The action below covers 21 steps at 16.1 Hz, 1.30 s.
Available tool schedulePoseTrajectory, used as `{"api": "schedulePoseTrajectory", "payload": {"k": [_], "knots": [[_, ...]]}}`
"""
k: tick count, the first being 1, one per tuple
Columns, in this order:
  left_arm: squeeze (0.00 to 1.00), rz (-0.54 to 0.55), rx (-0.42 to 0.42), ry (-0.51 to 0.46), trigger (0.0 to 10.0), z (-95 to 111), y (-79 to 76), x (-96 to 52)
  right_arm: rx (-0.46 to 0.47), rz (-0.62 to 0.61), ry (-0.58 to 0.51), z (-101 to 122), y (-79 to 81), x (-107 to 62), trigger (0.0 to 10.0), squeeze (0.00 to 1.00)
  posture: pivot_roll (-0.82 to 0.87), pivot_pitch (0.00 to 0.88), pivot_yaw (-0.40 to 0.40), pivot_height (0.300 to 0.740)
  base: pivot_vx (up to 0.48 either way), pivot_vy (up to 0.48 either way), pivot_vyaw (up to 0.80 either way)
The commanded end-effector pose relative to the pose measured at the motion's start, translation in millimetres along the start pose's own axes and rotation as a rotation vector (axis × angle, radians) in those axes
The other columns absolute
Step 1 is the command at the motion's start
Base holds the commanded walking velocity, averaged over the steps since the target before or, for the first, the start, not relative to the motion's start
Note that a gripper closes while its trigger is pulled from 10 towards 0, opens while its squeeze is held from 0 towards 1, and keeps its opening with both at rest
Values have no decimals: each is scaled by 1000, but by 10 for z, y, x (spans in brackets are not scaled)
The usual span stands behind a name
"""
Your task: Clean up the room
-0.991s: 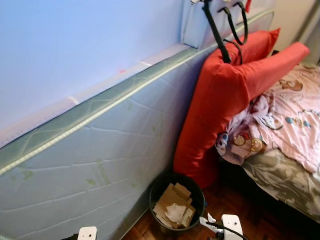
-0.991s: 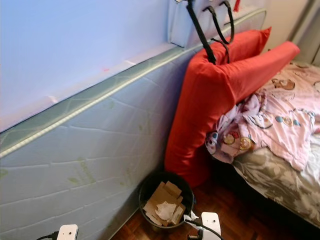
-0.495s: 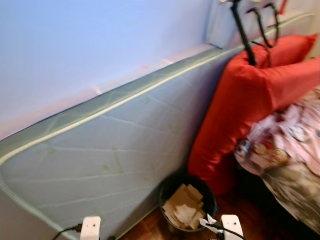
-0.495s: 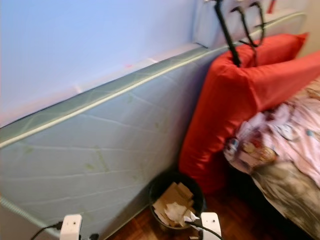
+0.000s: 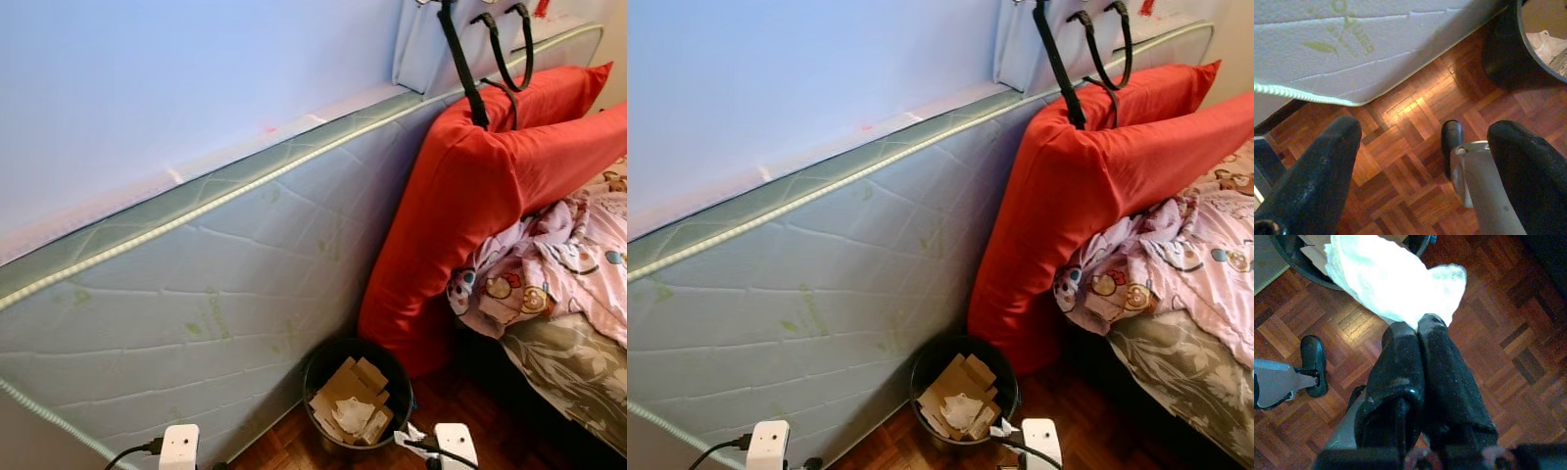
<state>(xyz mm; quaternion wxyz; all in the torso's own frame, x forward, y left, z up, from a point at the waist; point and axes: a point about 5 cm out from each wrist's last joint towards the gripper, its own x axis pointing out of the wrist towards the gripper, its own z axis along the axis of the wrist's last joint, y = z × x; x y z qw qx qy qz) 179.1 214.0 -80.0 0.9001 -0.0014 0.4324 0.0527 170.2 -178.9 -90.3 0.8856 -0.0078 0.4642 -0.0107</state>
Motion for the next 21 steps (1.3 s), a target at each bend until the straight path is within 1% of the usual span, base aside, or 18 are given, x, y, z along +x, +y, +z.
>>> {"api": "schedulePoseTrajectory", "payload": {"k": [1, 8, 9, 11, 13, 17, 21], "knots": [[0, 4, 16, 10, 10000, -9, 11, -1, -3, -2, 3, -24, 1, -5, 10000, 0, 74, 0, 13, 740, 0, 0, 0], [0, 1, 13, 6, 10000, 2, -3, 3, -11, 7, -4, -10, 7, -3, 10000, 0, 73, 0, 13, 740, 0, 0, 0], [0, 0, 12, 6, 10000, 2, -5, 3, -20, 10, -8, -6, 7, -4, 10000, 0, 73, 0, 14, 740, 0, 0, 800], [0, -3, 10, 6, 10000, 0, -14, 3, -3, 1, -1, -50, -39, -17, 10000, 0, 74, 0, 13, 740, 253, 0, 700], [0, -3, 9, 6, 10000, -3, -16, 2, 3, -7, 7, -72, -64, -23, 10000, 0, 72, 0, 13, 740, 255, 0, 0], [0, -6, 11, 7, 10000, -7, -22, 2, 10, -8, 10, -69, -56, -20, 10000, 0, 69, 0, 15, 740, 254, 0, 0], [0, -7, 9, 6, 10000, -7, -27, 2, -10, -3, 4, -52, -47, -16, 10000, 0, 69, 0, 14, 740, 254, 0, 0]]}}
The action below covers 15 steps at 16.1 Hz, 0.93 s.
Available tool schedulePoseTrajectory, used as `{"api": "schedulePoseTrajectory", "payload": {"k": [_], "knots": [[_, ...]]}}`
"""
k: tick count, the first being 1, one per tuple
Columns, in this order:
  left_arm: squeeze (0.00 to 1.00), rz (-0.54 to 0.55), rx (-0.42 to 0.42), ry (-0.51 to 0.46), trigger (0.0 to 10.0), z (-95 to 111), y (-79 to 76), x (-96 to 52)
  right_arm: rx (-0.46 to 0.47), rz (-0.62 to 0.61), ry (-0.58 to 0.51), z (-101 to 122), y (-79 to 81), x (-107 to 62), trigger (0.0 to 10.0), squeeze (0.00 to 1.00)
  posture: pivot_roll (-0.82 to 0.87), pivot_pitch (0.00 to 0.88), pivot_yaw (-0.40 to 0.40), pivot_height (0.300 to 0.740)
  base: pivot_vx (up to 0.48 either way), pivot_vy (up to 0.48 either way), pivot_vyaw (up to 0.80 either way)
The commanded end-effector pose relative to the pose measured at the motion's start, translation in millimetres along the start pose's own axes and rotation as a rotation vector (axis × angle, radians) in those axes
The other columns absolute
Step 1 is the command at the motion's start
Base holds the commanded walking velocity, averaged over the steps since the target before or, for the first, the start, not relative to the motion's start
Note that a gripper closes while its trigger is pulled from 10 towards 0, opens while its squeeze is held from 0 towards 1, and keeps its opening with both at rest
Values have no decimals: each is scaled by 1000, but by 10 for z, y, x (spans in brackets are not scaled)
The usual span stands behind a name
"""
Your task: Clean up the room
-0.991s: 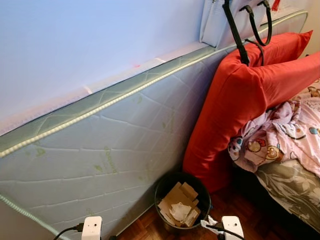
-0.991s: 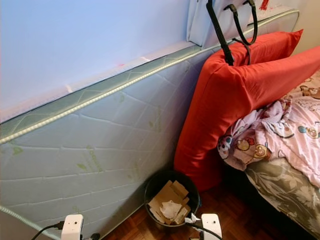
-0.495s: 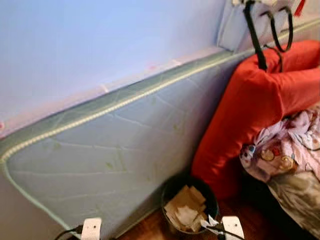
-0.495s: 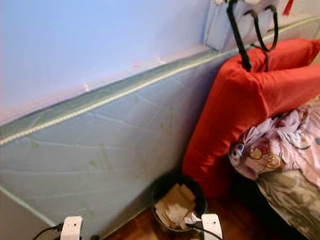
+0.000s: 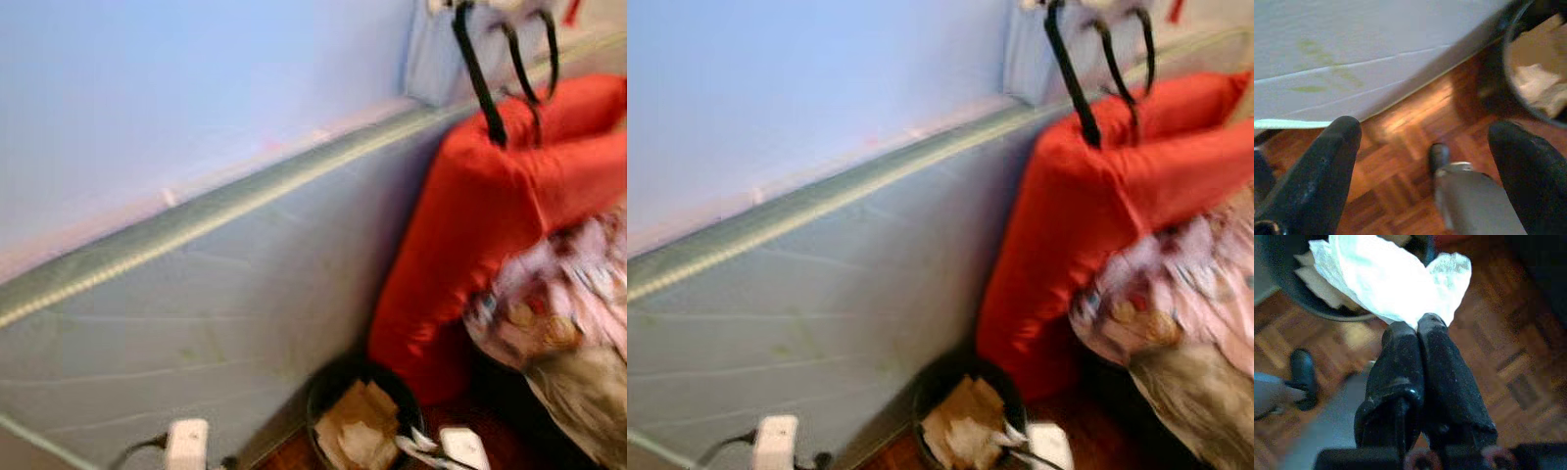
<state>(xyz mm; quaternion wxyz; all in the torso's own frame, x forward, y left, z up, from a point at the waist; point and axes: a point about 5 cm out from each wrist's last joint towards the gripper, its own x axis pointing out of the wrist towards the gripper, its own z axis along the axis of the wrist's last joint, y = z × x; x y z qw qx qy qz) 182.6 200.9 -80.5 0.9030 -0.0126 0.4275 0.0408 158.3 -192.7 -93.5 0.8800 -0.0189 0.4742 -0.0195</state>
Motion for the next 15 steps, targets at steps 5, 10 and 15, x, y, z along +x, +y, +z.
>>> {"api": "schedulePoseTrajectory", "payload": {"k": [5, 10, 15], "knots": [[0, 23, 19, 13, 10000, -10, 102, -11, -13, 35, -16, 65, 106, 19, 10000, 0, 69, 0, 13, 740, 204, 0, 766], [0, 17, 11, 1, 10000, 4, 86, -8, 3, 20, 7, -43, 7, -10, 10000, 0, 71, 0, 11, 740, 0, 0, 480], [0, 8, 9, -11, 10000, 24, 70, -4, 39, 2, -9, 14, 18, 3, 10000, 0, 71, 0, 11, 740, 0, 0, 0]]}}
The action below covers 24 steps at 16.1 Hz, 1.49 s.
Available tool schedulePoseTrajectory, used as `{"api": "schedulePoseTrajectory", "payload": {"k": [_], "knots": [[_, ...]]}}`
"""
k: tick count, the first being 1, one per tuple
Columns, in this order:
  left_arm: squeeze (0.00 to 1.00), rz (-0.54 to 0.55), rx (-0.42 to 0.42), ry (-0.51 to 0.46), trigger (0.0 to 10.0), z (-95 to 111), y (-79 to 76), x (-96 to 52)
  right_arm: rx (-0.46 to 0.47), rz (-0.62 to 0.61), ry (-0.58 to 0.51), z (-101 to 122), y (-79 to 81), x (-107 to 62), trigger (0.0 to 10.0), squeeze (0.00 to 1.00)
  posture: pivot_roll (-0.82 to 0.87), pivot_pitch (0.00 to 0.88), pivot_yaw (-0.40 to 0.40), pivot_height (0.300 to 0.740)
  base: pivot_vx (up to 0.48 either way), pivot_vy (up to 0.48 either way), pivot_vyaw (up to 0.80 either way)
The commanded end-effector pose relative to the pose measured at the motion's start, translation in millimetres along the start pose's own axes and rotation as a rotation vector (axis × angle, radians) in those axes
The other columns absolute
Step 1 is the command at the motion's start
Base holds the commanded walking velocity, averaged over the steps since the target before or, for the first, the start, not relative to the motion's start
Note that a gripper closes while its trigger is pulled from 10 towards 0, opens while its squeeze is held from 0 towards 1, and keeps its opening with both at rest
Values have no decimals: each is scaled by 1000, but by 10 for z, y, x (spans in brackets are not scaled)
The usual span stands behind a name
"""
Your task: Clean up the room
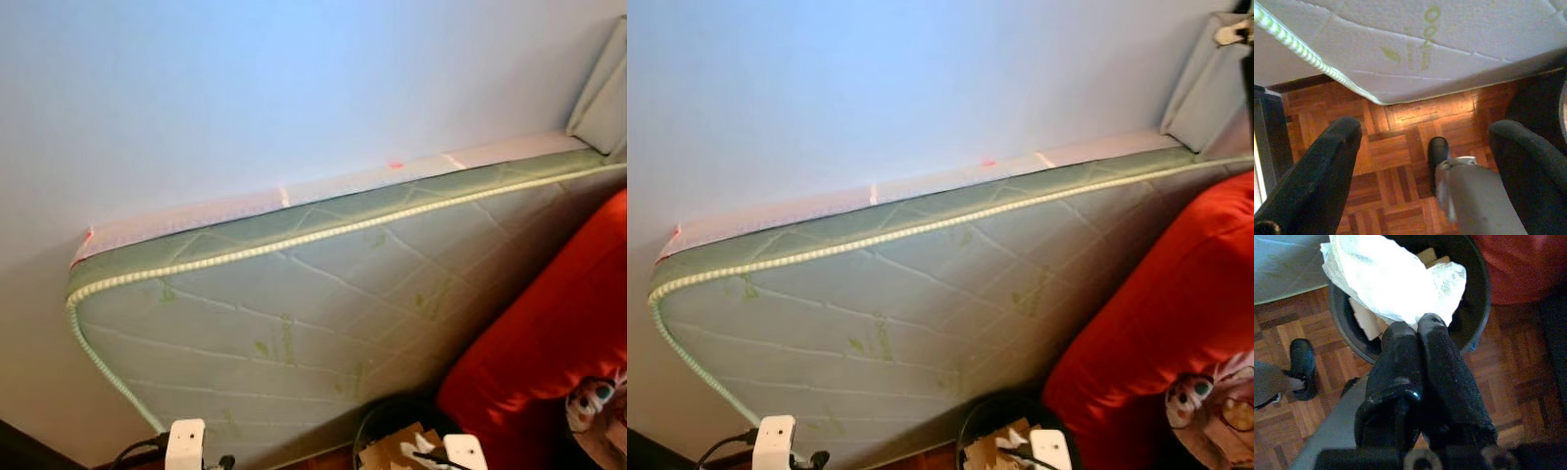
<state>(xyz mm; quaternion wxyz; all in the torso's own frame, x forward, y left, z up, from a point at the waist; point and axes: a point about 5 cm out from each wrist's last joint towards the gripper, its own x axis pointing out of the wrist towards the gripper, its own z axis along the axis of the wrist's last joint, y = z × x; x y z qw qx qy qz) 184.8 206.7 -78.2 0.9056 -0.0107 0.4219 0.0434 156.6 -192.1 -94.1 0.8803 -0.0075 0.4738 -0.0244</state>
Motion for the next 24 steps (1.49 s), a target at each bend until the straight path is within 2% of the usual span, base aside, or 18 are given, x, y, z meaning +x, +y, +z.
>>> {"api": "schedulePoseTrajectory", "payload": {"k": [1, 5, 10, 12, 16, 20, 24], "knots": [[0, 1, 7, 0, 10000, -9, 14, -4, 28, -6, -11, 42, 12, 10, 10000, 0, 72, 0, 11, 740, 0, 0, 0], [0, -4, 0, -10, 10000, -1, 9, -4, 52, -13, -12, 47, 12, 12, 10000, 0, 73, 0, 10, 740, 0, 0, 0], [0, 12, 25, 9, 10000, -76, 84, -33, 44, -10, -9, 48, 24, 14, 10000, 0, 73, 0, 10, 740, 0, 0, -695], [0, 20, 50, 7, 10000, -74, 95, -34, 40, -8, -7, 48, 27, 14, 10000, 0, 73, 0, 10, 740, 0, -480, -647], [0, 28, 16, 14, 10000, -117, 136, -52, 41, -7, -10, 52, 23, 14, 10000, 0, 73, 0, 8, 740, 0, 0, -605], [0, 23, 17, 11, 10000, -112, 94, -45, 43, -2, -30, 76, 22, 15, 10000, 0, 74, 0, 7, 740, 0, 0, 0], [0, 27, 12, -9, 10000, -97, 101, -47, 6, 53, -101, 261, 124, 42, 10000, 0, 74, 0, 7, 740, 0, 0, 0]]}}
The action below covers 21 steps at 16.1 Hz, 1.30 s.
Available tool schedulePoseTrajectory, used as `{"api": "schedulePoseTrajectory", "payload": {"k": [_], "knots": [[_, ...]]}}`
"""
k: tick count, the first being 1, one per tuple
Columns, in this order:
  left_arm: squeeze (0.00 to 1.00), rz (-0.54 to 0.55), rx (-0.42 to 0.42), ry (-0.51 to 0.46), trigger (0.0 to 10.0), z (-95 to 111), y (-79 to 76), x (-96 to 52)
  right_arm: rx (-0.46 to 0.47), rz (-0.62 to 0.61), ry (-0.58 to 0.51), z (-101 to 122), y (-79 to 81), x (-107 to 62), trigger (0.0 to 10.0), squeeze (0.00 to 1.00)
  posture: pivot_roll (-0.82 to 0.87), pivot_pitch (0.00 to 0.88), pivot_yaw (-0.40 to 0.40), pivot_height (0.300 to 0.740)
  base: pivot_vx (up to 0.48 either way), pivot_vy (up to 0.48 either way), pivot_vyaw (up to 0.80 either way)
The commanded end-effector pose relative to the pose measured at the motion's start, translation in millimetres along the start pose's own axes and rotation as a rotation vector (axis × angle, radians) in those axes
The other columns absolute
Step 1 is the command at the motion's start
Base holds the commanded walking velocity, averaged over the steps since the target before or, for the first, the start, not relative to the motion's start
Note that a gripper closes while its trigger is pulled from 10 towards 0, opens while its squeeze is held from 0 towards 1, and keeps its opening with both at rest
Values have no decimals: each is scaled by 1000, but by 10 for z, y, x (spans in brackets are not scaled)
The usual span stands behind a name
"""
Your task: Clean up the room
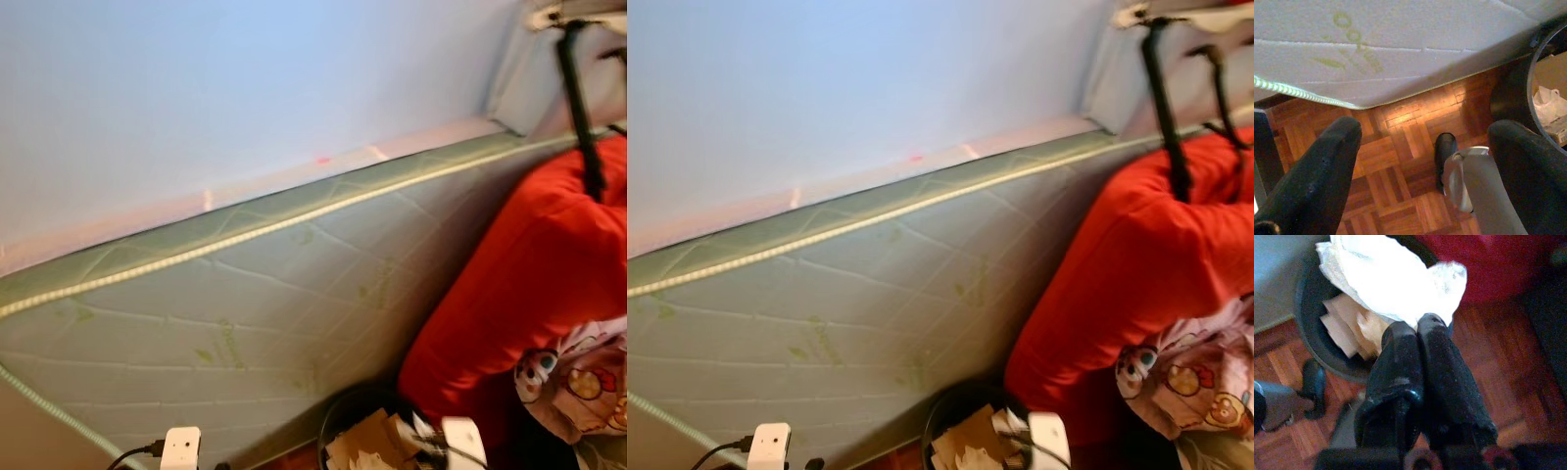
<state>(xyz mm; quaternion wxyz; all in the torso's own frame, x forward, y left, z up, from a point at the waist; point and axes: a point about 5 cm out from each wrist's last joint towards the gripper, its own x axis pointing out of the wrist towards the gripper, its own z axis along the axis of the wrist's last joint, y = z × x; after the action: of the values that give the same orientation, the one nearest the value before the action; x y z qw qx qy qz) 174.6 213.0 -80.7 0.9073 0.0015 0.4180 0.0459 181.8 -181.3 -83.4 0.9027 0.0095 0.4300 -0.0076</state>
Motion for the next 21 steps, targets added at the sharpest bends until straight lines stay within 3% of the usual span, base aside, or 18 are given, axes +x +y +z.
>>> {"api": "schedulePoseTrajectory", "payload": {"k": [1, 5, 10, 15, 17, 21], "knots": [[0, 9, -19, -51, 10000, 77, 49, 4, -9, 41, -54, 130, 88, 29, 10000, 0, 79, 0, 7, 740, 0, 0, 0], [0, 32, -34, -260, 10000, 402, 84, 8, 5, 123, -265, 548, 254, 56, 10000, 0, 88, 0, 9, 740, 0, 0, 0], [0, 52, -71, -531, 10000, 656, 143, -123, 39, 172, -453, 758, 256, -11, 10000, 0, 107, 0, -4, 740, 0, 0, 0], [0, 37, -52, -616, 10000, 715, 82, -222, 63, 187, -513, 795, 342, -47, 10000, 0, 99, 0, -5, 740, 0, 0, 0], [0, 1, -16, -651, 10000, 778, -23, -273, 68, 214, -544, 801, 421, -76, 10000, 0, 97, 0, -10, 740, 0, 0, 0], [0, -13, -14, -674, 10000, 852, -85, -319, 45, 212, -518, 806, 448, -63, 10000, 0, 94, 0, -12, 740, 0, 0, 0]]}}
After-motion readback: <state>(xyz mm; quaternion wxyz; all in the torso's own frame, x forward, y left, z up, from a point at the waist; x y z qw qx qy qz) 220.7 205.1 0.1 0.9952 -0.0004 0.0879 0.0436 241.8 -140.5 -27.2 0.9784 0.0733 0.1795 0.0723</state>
